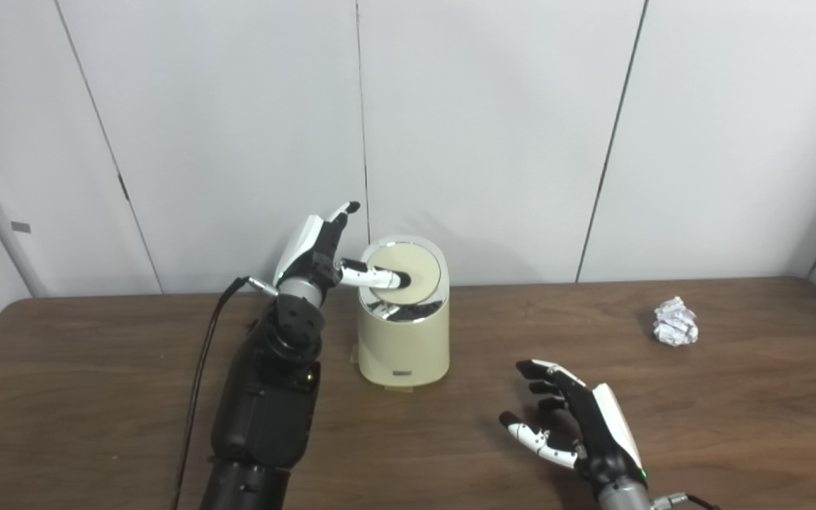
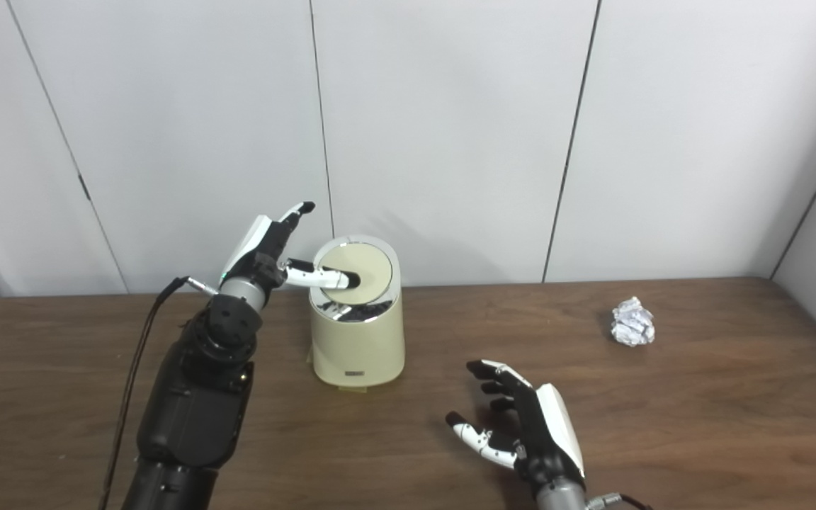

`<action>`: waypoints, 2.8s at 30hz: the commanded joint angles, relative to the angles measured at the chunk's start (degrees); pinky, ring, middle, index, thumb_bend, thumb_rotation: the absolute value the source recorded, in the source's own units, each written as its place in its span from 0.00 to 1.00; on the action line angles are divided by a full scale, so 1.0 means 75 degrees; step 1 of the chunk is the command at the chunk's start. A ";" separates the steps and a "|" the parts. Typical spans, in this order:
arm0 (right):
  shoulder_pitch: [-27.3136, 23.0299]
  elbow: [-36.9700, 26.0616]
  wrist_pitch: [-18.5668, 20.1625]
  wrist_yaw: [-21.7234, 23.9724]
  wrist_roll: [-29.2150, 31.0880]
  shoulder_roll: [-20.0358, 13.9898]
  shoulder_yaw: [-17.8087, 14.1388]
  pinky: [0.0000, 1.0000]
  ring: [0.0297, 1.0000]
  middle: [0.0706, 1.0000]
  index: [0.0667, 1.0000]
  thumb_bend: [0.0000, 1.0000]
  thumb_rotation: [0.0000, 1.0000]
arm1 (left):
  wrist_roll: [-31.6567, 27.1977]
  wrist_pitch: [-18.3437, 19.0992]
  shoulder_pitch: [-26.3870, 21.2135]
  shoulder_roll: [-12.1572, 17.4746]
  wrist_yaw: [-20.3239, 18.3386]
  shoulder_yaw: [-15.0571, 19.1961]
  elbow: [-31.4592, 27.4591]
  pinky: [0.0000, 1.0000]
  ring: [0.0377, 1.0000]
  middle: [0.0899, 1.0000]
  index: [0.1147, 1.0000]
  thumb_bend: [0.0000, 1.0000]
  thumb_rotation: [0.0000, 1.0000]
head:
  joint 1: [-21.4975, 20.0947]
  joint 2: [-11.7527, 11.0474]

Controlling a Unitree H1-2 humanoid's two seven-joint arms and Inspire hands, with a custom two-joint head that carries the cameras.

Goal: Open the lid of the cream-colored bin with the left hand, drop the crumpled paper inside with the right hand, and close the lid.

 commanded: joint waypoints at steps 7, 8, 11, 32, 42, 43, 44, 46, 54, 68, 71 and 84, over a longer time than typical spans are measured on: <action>0.0035 0.0116 0.0249 0.0314 0.0073 0.0010 0.0098 0.67 0.75 0.76 0.73 0.27 0.21 | -0.0053 0.0029 -0.0434 0.0135 0.0243 -0.0099 -0.0080 0.99 1.00 1.00 1.00 0.95 0.07 | 0.0040 0.0013; 0.0033 0.0117 0.0257 0.0319 0.0078 0.0009 0.0095 0.67 0.75 0.76 0.73 0.27 0.21 | -0.0044 0.0029 -0.0440 0.0150 0.0232 -0.0102 -0.0078 0.98 1.00 1.00 1.00 0.95 0.07 | 0.0041 0.0010; 0.0031 0.0127 0.0266 0.0313 0.0085 0.0015 0.0088 0.67 0.75 0.76 0.73 0.28 0.21 | -0.0015 0.0029 -0.0447 0.0205 0.0191 -0.0133 -0.0067 1.00 1.00 1.00 1.00 0.95 0.07 | 0.0041 0.0030; -0.0027 0.0119 0.0289 0.0271 0.0001 0.0117 0.0124 0.66 0.75 0.76 0.73 0.28 0.19 | 0.0932 -0.0668 -0.0153 0.1424 0.0773 -0.2772 -0.0131 1.00 1.00 1.00 1.00 1.00 0.15 | -0.0025 0.0076; -0.0049 0.0073 0.0389 0.0284 -0.0017 0.0146 0.0123 0.67 0.75 0.77 0.73 0.28 0.21 | 0.1208 -0.0653 -0.0105 0.1629 0.0886 -0.3228 -0.0069 1.00 1.00 1.00 1.00 1.00 0.17 | -0.0027 0.0096; -0.0050 0.0075 0.0349 0.0279 -0.0013 0.0140 0.0126 0.67 0.75 0.77 0.73 0.28 0.21 | 0.1168 -0.0661 -0.0102 0.1618 0.0932 -0.3203 -0.0051 1.00 1.00 1.00 1.00 1.00 0.17 | -0.0023 0.0092; -0.0050 0.0077 0.0319 0.0275 -0.0010 0.0136 0.0129 0.67 0.75 0.76 0.73 0.28 0.19 | 0.1134 -0.0667 -0.0100 0.1608 0.0967 -0.3182 -0.0040 1.00 1.00 1.00 1.00 1.00 0.18 | -0.0023 0.0092; -0.0059 0.0109 0.0284 0.0262 -0.0007 0.0125 0.0124 0.67 0.75 0.76 0.73 0.28 0.19 | 0.0977 -0.0548 -0.0107 0.1542 0.0941 -0.3045 -0.0104 1.00 1.00 1.00 1.00 0.97 0.30 | -0.0012 0.0098; -0.0096 0.0220 0.0225 0.0245 -0.0011 0.0091 0.0129 0.67 0.75 0.77 0.73 0.28 0.20 | 0.0474 -0.0458 -0.0110 0.1440 0.0734 -0.2651 -0.0476 1.00 1.00 0.99 0.97 0.85 1.00 | 0.0000 0.0044; -0.0115 0.0253 0.0285 0.0258 0.0028 0.0097 0.0122 0.67 0.75 0.77 0.73 0.28 0.21 | 0.0016 -0.0332 -0.0277 0.1300 0.0856 -0.2111 -0.0486 0.99 1.00 0.98 0.96 0.91 1.00 | 0.0014 0.0024; -0.0127 0.0275 0.0247 0.0233 -0.0020 0.0074 0.0141 0.67 0.75 0.76 0.73 0.28 0.18 | -0.0236 -0.0326 -0.0361 0.1198 0.1015 -0.1784 -0.0532 1.00 0.99 0.98 0.96 0.88 1.00 | 0.0029 0.0013; -0.0171 0.0418 0.0086 0.0186 0.0106 0.0054 0.0036 0.67 0.75 0.76 0.73 0.28 0.19 | -0.0605 -0.0199 -0.0324 0.1620 0.1010 -0.1254 -0.1245 0.89 0.97 0.99 0.97 1.00 1.00 | 0.0115 -0.0068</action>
